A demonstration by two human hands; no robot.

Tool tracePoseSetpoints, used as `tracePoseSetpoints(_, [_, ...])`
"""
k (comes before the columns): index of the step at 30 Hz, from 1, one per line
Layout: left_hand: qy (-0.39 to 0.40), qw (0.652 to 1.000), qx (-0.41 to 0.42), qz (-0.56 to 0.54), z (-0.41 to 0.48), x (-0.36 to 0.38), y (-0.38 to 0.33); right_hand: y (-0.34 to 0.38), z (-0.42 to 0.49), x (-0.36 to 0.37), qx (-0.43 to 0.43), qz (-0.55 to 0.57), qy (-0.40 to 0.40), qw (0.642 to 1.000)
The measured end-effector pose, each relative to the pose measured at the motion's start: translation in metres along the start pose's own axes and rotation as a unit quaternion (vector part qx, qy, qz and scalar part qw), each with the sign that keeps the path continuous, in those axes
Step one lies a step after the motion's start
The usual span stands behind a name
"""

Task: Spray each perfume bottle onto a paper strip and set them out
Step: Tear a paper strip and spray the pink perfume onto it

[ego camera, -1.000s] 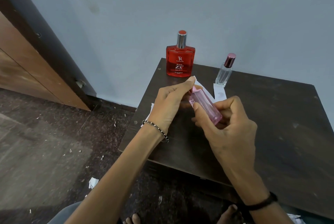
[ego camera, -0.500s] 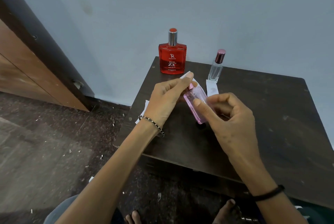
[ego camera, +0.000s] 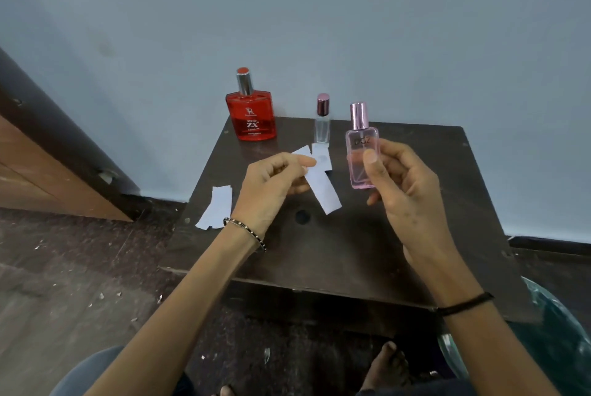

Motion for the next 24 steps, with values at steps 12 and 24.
tracePoseSetpoints(12, [0.08, 0.994, -0.036, 0.063, 0.008, 0.045, -0.007, -0.018, 0.02, -0.032, 0.004, -0.032, -0.053, 0.998])
tracePoseSetpoints(24, [0.039, 0.979, -0.017, 0.198, 0.033, 0.09, -0.006, -0.023, 0.059, -0.048, -0.011, -0.085, -0.022, 0.996])
Point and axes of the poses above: each hand's wrist, its own z-axis towards the middle knuckle, its own x-axis out of the palm, y = z × x, the point moved 2 cm from there along z, towards the middle knuckle, and after that the axes turned 2 degrees about -y, right-handed, at the moved point
